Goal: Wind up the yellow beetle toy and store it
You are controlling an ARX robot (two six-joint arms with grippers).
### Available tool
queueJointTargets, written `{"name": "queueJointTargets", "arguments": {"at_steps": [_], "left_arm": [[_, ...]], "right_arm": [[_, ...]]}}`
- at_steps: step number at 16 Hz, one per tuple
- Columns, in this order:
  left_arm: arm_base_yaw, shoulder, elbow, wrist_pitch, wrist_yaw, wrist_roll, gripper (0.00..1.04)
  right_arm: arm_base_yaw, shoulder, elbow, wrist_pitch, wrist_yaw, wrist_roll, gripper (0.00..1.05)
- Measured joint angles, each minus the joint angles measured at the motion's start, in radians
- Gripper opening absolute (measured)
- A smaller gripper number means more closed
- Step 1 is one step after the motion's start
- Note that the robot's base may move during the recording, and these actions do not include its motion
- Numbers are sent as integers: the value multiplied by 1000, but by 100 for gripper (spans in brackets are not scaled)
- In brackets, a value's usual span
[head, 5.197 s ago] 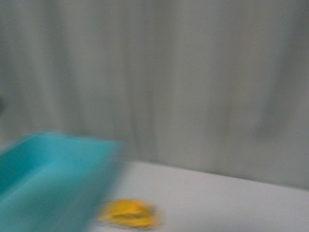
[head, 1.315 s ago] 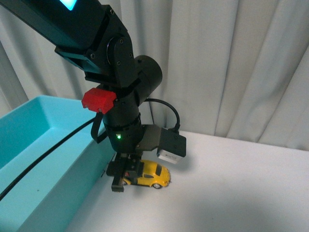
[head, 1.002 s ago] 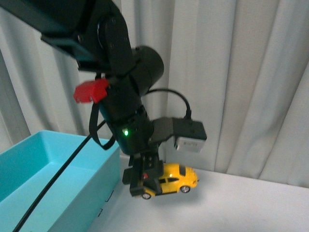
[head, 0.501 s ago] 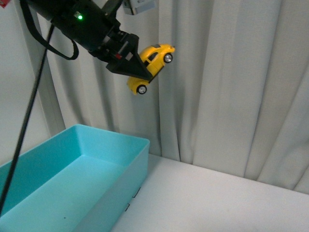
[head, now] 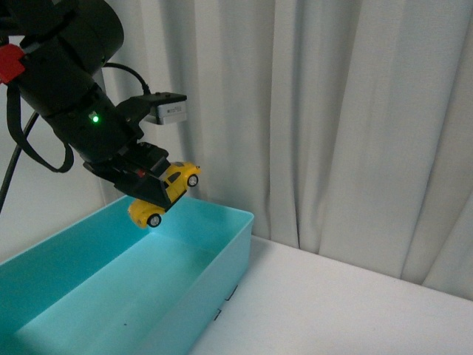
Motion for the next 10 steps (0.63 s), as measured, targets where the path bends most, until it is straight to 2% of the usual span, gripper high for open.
{"name": "queueJointTargets", "arguments": {"at_steps": [4,10], "left_arm": [[61,59,-84,59,-47,1,39],[43,163,-157,172,-119,1,39]], "right_arm": [[0,0,0,0,0,0,98],[0,0,0,0,0,0,98]]}}
